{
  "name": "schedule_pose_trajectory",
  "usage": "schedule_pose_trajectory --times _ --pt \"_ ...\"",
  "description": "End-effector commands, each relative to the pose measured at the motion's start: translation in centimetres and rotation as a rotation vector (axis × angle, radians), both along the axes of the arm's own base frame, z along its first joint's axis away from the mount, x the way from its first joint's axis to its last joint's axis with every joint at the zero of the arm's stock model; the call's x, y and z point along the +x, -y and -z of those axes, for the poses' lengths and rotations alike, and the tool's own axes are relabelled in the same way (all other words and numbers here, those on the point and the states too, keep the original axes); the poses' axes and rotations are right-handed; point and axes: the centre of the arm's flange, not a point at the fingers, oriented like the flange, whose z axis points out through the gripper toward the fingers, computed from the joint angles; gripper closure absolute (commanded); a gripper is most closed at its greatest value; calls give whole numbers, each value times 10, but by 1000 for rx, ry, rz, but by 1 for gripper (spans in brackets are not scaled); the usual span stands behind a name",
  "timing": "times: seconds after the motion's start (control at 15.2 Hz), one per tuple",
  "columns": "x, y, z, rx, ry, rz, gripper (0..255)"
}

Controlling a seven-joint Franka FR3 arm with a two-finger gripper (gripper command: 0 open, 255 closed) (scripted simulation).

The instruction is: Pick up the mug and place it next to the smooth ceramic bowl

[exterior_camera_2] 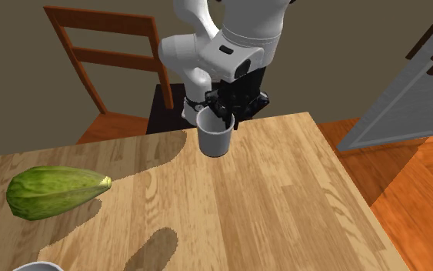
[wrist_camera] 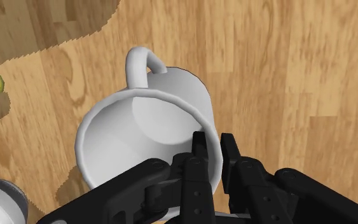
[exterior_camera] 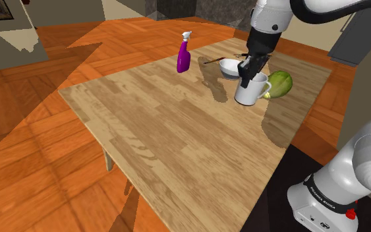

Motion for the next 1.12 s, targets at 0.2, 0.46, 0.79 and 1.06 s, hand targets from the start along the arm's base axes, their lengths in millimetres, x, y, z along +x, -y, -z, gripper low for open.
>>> schedule_pose_trajectory --times 0.2,0.46,0.79,1.06 --pt "18 50 -5 0 0 0 255" --pt "36 99 -6 0 0 0 255" --pt "58 162 -6 0 0 0 255" --pt "76 211 -6 0 0 0 255"
